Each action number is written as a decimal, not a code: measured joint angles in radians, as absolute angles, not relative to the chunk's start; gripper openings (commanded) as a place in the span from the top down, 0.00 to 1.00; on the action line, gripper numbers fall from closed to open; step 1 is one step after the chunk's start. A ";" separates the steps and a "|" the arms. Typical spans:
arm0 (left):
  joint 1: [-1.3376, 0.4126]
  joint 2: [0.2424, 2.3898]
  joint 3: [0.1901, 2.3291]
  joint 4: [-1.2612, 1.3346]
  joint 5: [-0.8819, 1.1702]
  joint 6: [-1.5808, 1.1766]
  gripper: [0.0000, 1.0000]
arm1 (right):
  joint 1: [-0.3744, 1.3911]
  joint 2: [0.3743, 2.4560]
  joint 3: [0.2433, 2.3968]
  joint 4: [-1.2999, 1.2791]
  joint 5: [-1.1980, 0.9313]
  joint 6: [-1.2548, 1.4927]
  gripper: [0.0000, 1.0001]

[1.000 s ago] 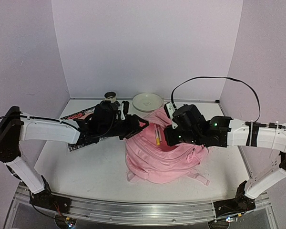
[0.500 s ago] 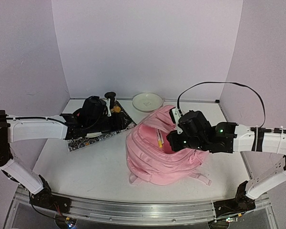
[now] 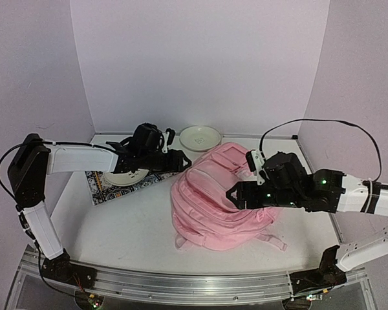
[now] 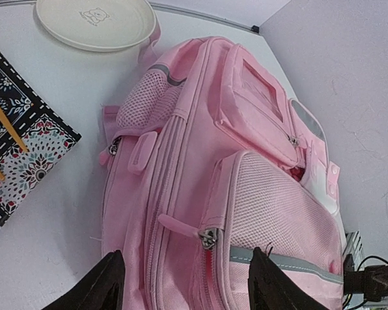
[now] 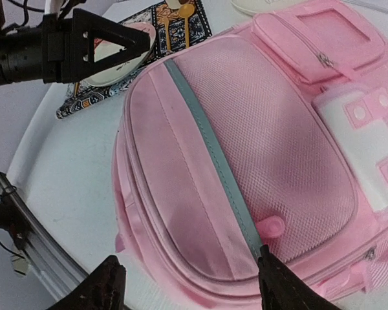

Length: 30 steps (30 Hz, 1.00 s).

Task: Pack the student bag
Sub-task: Put down the upper front pocket of the student bag, then rotate the student bag at the center of the board.

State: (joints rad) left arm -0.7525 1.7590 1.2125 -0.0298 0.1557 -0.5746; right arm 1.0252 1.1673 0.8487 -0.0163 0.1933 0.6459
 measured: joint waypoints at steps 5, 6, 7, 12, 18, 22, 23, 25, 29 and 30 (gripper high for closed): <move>-0.752 1.801 1.229 -0.037 0.229 -0.572 0.35 | 0.927 1.086 0.778 -0.019 0.153 0.741 0.25; -0.752 1.810 1.229 -0.037 0.244 -0.572 0.36 | 0.901 1.084 0.760 -0.019 0.148 0.759 0.26; -0.752 1.817 1.230 -0.039 0.257 -0.573 0.37 | 0.879 1.084 0.743 -0.018 0.145 0.775 0.26; -0.750 1.835 1.229 -0.047 0.319 -0.582 0.56 | 0.821 1.114 0.667 0.018 0.113 0.825 0.34; -0.742 1.831 1.166 0.021 0.364 -0.639 0.75 | 0.777 1.200 0.659 0.103 0.076 0.826 0.49; -0.766 1.830 1.105 0.081 0.371 -0.683 0.78 | 0.748 1.245 0.664 0.115 0.070 0.792 0.56; -0.775 1.829 1.097 0.092 0.367 -0.694 0.78 | 0.738 1.250 0.668 0.112 0.070 0.781 0.56; -0.799 1.824 1.086 0.107 0.351 -0.712 0.78 | 0.712 1.255 0.676 0.105 0.072 0.757 0.56; -0.859 1.809 1.072 0.114 0.321 -0.733 0.71 | 0.659 1.259 0.688 0.097 0.091 0.707 0.56; -0.873 1.799 1.062 0.116 0.314 -0.733 0.69 | 0.649 1.259 0.689 0.097 0.094 0.693 0.56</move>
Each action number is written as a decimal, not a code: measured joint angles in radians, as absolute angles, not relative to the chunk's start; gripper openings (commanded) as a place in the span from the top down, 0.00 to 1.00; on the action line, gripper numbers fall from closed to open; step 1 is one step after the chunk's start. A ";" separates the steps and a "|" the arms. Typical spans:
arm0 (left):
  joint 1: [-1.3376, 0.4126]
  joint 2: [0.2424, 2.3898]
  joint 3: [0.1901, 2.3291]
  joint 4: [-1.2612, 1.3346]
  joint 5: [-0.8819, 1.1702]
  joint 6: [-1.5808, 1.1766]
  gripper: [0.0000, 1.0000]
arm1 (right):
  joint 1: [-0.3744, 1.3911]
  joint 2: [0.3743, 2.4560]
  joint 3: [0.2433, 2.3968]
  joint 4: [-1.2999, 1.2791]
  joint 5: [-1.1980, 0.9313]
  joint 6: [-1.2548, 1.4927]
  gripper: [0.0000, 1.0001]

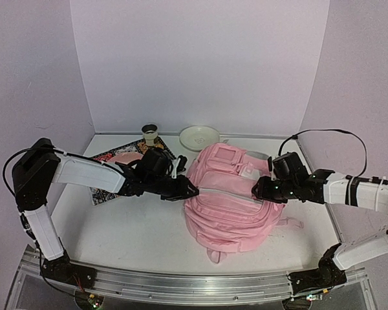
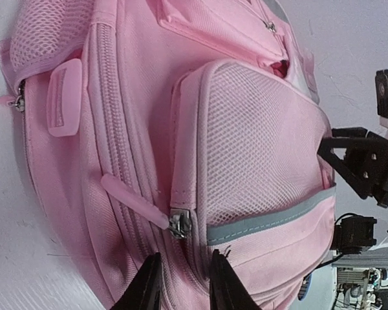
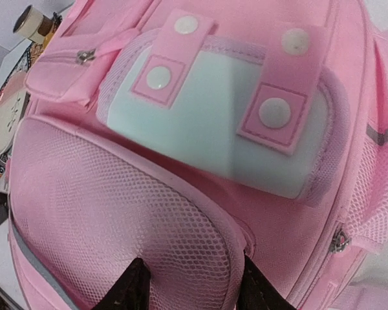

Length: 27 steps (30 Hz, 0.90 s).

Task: Pack the student bag
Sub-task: Rotate the student bag at the center of the board.

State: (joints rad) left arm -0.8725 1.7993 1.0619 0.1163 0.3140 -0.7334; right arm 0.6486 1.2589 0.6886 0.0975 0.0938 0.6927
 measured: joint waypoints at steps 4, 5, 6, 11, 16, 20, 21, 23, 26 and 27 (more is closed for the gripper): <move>-0.907 1.740 1.024 0.098 0.282 -0.694 0.61 | 0.634 1.263 0.696 0.103 0.084 0.643 0.56; -0.910 1.725 1.023 0.087 0.273 -0.671 0.58 | 0.634 1.266 0.698 0.106 0.077 0.633 0.56; -0.911 1.713 1.023 0.080 0.267 -0.652 0.56 | 0.633 1.268 0.699 0.111 0.069 0.625 0.57; -0.899 1.687 1.050 0.018 0.237 -0.504 0.47 | 0.629 1.274 0.699 0.118 0.043 0.599 0.57; -0.846 1.681 1.068 -0.033 0.253 -0.336 0.41 | 0.627 1.274 0.699 0.120 0.030 0.586 0.57; -0.783 1.680 1.068 -0.062 0.294 -0.191 0.39 | 0.626 1.274 0.699 0.120 0.023 0.575 0.57; -0.770 1.680 1.068 -0.069 0.308 -0.152 0.39 | 0.625 1.274 0.699 0.120 0.020 0.573 0.57; -0.758 1.680 1.068 -0.078 0.339 -0.080 0.39 | 0.624 1.274 0.699 0.121 0.013 0.570 0.57; -0.759 1.680 1.068 -0.080 0.384 0.027 0.38 | 0.624 1.274 0.699 0.122 0.005 0.568 0.58; -0.760 1.681 1.068 -0.080 0.394 0.054 0.39 | 0.624 1.274 0.699 0.123 0.002 0.567 0.58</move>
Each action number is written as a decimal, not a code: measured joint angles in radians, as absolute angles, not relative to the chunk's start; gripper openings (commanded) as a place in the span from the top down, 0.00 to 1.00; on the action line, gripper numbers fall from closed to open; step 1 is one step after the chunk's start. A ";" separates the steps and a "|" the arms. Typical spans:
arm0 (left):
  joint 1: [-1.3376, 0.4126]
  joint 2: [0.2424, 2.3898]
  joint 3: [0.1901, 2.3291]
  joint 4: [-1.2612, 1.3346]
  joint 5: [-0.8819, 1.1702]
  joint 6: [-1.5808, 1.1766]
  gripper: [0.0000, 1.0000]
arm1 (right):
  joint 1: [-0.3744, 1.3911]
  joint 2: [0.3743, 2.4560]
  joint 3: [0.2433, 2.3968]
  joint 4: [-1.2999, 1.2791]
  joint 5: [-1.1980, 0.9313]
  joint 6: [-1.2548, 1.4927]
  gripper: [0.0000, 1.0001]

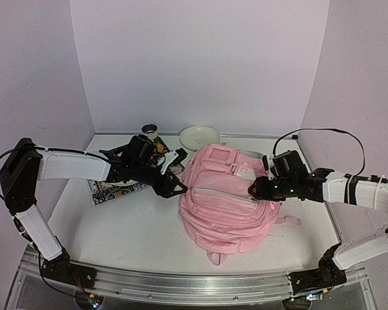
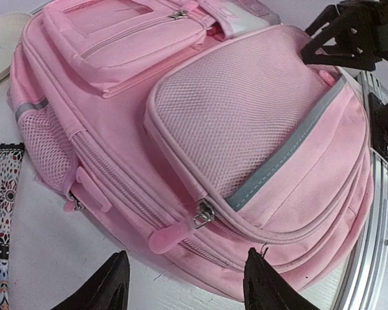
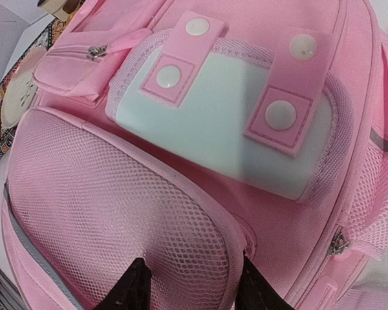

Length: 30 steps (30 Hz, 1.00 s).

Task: Pack the student bag
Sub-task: Rotate the student bag at the center of the board, then pick up the upper front pocket of the student bag.

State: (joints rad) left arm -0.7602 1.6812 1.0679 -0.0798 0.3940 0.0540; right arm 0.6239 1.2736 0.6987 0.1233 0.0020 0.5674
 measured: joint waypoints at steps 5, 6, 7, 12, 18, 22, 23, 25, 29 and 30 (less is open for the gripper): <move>-0.765 1.703 1.069 -0.080 0.407 0.172 0.39 | 0.624 1.274 0.699 0.128 -0.019 0.567 0.61; -0.765 1.709 1.069 -0.080 0.401 0.190 0.39 | 0.624 1.274 0.699 0.129 -0.023 0.567 0.62; -0.765 1.714 1.069 -0.080 0.390 0.211 0.40 | 0.624 1.274 0.699 0.129 -0.028 0.567 0.63; -0.765 1.733 1.072 -0.077 0.363 0.286 0.45 | 0.624 1.275 0.699 0.132 -0.041 0.568 0.65; -0.765 1.761 1.080 -0.055 0.338 0.342 0.52 | 0.624 1.283 0.700 0.137 -0.053 0.568 0.70; -0.765 1.780 1.091 -0.043 0.306 0.367 0.65 | 0.622 1.290 0.700 0.142 -0.058 0.569 0.75; -0.765 1.785 1.095 -0.040 0.299 0.375 0.69 | 0.622 1.291 0.700 0.143 -0.059 0.569 0.76; -0.765 1.792 1.100 -0.032 0.290 0.380 0.77 | 0.622 1.291 0.700 0.147 -0.063 0.569 0.81; -0.765 1.801 1.100 -0.029 0.285 0.389 0.88 | 0.622 1.291 0.700 0.151 -0.065 0.579 0.97; -0.765 1.801 1.100 -0.031 0.287 0.387 0.90 | 0.622 1.292 0.700 0.153 -0.064 0.584 1.00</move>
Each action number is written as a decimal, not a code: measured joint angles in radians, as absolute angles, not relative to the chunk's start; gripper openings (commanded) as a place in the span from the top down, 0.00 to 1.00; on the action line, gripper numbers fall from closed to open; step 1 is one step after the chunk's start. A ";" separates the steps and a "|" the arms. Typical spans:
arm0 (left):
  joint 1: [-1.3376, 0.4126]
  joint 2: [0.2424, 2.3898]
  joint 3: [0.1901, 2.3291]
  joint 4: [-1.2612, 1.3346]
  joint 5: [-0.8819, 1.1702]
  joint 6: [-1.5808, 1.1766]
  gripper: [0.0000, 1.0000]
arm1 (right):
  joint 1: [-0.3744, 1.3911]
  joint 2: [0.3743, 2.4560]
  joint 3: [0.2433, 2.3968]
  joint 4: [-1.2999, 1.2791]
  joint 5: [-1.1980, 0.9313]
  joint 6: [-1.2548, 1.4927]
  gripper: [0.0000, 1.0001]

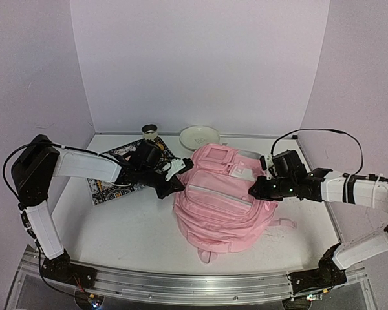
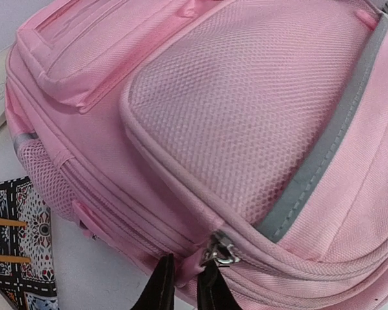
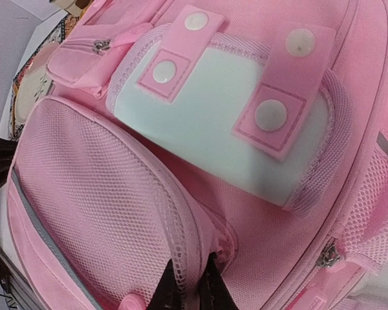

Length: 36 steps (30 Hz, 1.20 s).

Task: Pack the student bag
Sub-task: Pick up the upper front pocket of the student bag, then hold the upper front pocket of the student bag, then zip the upper front pocket of the bag in the student bag.

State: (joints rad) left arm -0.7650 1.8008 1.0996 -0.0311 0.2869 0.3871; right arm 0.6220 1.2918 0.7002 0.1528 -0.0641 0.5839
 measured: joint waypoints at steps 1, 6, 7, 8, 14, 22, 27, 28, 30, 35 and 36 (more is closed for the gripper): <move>-0.766 1.801 1.099 -0.033 0.288 0.385 0.93 | 0.622 1.293 0.700 0.155 -0.063 0.591 1.00; -0.786 1.789 1.080 -0.036 0.273 0.342 1.00 | 0.622 1.293 0.700 0.162 -0.060 0.628 1.00; -0.789 1.783 1.078 -0.038 0.266 0.328 1.00 | 0.622 1.294 0.700 0.162 -0.059 0.640 1.00; -0.795 1.774 1.078 -0.050 0.257 0.311 1.00 | 0.622 1.295 0.700 0.163 -0.059 0.650 1.00; -0.845 1.724 1.077 -0.110 0.181 0.191 1.00 | 0.625 1.299 0.699 0.176 -0.041 0.706 1.00; -0.885 1.651 1.070 -0.199 0.162 0.006 1.00 | 0.647 1.291 0.675 0.210 0.019 0.781 1.00; -0.919 1.641 1.065 -0.257 0.164 -0.090 1.00 | 0.660 1.272 0.666 0.211 0.052 0.813 1.00; -0.927 1.641 1.063 -0.266 0.165 -0.110 1.00 | 0.664 1.268 0.665 0.210 0.060 0.820 1.00; -0.946 1.641 1.062 -0.287 0.165 -0.156 1.00 | 0.674 1.264 0.664 0.209 0.079 0.835 1.00; -0.968 1.641 1.065 -0.333 0.178 -0.241 1.00 | 0.706 1.256 0.664 0.200 0.136 0.871 1.00; -0.969 1.641 1.066 -0.340 0.186 -0.257 1.00 | 0.712 1.255 0.664 0.197 0.145 0.877 1.00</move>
